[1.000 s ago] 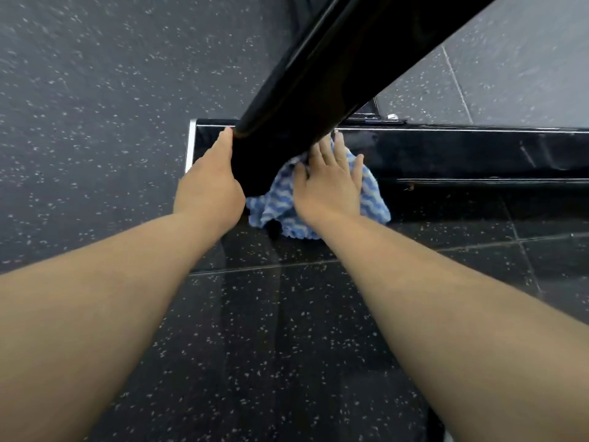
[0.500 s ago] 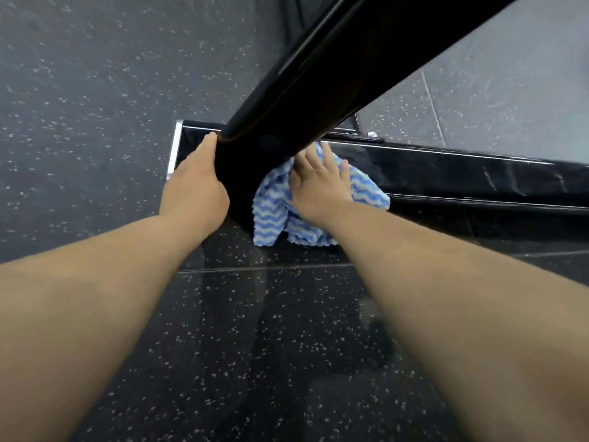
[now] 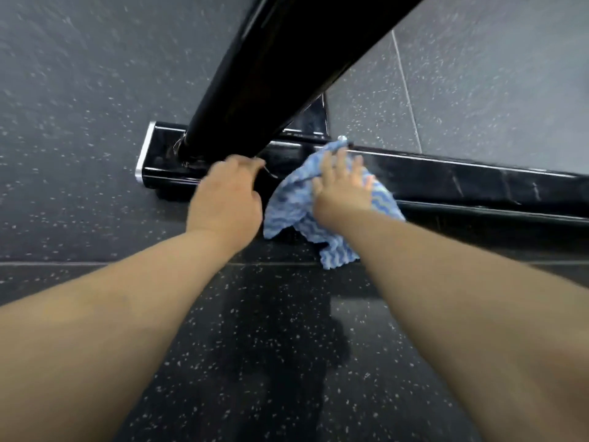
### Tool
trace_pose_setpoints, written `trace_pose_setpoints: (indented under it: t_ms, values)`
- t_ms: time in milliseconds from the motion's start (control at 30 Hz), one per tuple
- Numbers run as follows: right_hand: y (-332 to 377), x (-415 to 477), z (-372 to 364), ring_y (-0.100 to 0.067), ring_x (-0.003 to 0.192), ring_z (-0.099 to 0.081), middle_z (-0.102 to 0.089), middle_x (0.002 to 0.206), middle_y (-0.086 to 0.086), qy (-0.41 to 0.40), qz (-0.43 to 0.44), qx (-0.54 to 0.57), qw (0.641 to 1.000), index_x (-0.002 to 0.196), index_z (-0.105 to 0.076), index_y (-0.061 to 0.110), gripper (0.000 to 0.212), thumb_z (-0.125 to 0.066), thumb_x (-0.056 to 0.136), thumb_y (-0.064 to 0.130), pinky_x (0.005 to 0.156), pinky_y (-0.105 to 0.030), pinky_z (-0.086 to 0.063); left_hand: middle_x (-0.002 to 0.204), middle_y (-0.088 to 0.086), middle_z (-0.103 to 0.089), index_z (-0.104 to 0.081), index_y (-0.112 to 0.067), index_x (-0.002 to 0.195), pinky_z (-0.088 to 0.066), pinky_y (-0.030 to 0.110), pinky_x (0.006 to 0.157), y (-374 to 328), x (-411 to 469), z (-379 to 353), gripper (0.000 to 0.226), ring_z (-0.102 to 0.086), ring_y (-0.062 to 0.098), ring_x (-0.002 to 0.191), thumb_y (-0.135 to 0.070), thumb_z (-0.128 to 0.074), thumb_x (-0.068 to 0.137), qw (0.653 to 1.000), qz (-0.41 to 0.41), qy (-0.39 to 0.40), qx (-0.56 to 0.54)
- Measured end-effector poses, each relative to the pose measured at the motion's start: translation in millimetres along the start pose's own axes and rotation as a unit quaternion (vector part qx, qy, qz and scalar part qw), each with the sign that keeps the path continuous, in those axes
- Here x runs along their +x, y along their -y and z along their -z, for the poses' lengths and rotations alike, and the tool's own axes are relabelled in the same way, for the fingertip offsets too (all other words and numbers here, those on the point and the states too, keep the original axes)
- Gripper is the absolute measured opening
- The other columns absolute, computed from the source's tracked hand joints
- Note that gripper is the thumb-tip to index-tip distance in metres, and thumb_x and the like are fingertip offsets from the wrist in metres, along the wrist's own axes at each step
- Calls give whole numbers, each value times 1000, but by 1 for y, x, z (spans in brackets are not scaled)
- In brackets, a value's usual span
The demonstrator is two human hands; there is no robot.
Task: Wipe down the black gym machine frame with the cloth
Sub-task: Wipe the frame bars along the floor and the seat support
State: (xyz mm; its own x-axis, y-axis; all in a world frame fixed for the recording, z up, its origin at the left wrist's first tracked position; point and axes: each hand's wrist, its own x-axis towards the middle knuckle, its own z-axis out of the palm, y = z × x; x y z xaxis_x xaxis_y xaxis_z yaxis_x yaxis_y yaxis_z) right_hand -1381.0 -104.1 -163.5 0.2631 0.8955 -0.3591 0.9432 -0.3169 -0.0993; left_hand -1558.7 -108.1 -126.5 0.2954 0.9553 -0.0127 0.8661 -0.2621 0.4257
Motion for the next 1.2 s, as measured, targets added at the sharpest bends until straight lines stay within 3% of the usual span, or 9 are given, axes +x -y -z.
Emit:
trace_pose_setpoints:
  t_ms: [233,367,433,533,600,733,800,1000,1200]
  values:
    - [-36,10,15,-21,149,8,10,161,6,-5,212,-52,976,154,-2,27,53,-20,105,32,119,-44,-1,160,4,-17,-20,-9,152,-21,29,116,-11,20,-1,59,-18,19,145,-9,-41,97,976,20,205,67]
    - [-105,46,59,-35,147,11,18,160,-1,70,217,-270,935,149,-21,34,48,-29,101,33,114,-57,-17,161,-2,-10,-13,-20,154,-27,29,110,-31,15,9,62,-21,21,145,-21,-42,99,960,104,258,41]
    - [-123,49,70,-36,146,12,19,160,2,108,181,-302,930,147,-17,43,50,-32,100,36,113,-57,-20,153,1,-34,-16,-24,154,-39,27,97,-49,19,12,61,-46,20,125,-24,-43,99,956,146,254,0]
    - [-122,31,67,-30,147,10,16,161,-2,108,160,-243,950,152,-4,34,57,-27,100,37,116,-52,-15,97,-1,-60,-22,-26,152,-41,19,61,-74,24,15,56,-53,11,70,-24,-43,100,942,198,261,-74]
    - [-97,21,58,-25,148,9,16,161,-1,79,186,-180,963,153,7,27,61,-23,102,40,119,-50,-5,91,-1,-61,-27,-28,150,-43,21,57,-81,23,14,55,-55,12,65,-25,-45,98,942,206,247,-99]
    - [-33,18,32,-23,147,18,22,159,1,68,287,-136,946,152,13,28,59,-17,103,39,118,-48,6,142,4,-48,-34,-27,147,-46,29,94,-67,5,13,53,-56,21,113,-24,-46,96,952,219,206,-53]
    - [-16,22,24,-24,146,20,23,159,1,64,316,-125,938,152,14,25,58,-17,104,37,118,-49,7,147,5,-43,-33,-26,148,-44,26,83,-57,-2,17,52,-55,21,107,-20,-42,97,956,207,206,-12]
    - [8,44,12,-17,147,18,17,160,5,-1,362,-78,929,153,9,26,57,-13,104,43,120,-44,7,140,6,-47,-48,-11,135,-33,24,97,-32,17,-8,39,-46,24,123,-11,-41,96,988,119,95,29]
    - [-48,46,14,-15,148,12,13,161,8,-46,369,-121,920,153,9,31,63,-11,99,56,120,-40,5,117,-5,-52,-62,-20,111,-39,23,83,-29,14,-35,22,-56,13,96,-29,-53,94,966,227,-75,-102]
